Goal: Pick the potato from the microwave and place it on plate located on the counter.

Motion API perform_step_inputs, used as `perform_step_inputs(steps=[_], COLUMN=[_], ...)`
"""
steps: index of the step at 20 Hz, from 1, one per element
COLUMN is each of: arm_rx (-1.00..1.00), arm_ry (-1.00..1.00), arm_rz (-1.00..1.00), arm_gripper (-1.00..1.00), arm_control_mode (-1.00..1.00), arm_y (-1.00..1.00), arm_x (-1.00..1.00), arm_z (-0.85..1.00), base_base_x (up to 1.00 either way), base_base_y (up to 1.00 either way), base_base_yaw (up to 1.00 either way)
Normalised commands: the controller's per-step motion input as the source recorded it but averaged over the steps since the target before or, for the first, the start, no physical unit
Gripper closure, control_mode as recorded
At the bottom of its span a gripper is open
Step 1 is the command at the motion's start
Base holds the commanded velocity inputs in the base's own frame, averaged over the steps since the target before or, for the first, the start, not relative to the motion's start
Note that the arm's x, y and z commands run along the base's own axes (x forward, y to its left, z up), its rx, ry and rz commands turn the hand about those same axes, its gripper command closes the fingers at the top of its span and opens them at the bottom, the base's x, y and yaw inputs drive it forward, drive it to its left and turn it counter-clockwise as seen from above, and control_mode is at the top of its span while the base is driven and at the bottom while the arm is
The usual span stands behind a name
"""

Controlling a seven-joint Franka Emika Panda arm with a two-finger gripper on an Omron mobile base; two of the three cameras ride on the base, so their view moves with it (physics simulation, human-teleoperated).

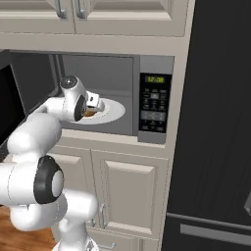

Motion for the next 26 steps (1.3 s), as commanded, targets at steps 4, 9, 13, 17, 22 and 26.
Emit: perform_step_inputs(steps=[4, 9, 13, 17, 22, 26], arm_rx=[0.00, 0.00, 0.00, -0.01, -0.01, -0.03], arm_ry=[0.07, 0.07, 0.02, 0.01, 0.00, 0.00], arm_rz=[0.07, 0.04, 0.02, 0.00, 0.00, 0.00], arm_gripper=[1.00, 1.00, 1.00, 1.00, 1.00, 1.00], arm_control_mode=[-1.00, -1.00, -1.00, -1.00, -1.00, -1.00], arm_y=[0.00, 0.00, -0.19, 0.00, -0.16, -0.03], arm_x=[-0.35, -0.58, -0.92, -0.87, -0.83, -0.64], arm_z=[0.55, 0.45, 0.06, 0.01, 0.08, 0.25], base_base_x=[0.00, 0.00, 0.00, 0.00, 0.00, 0.00], base_base_y=[0.00, 0.00, 0.00, 0.00, 0.00, 0.00], base_base_yaw=[0.00, 0.00, 0.00, 0.00, 0.00, 0.00])
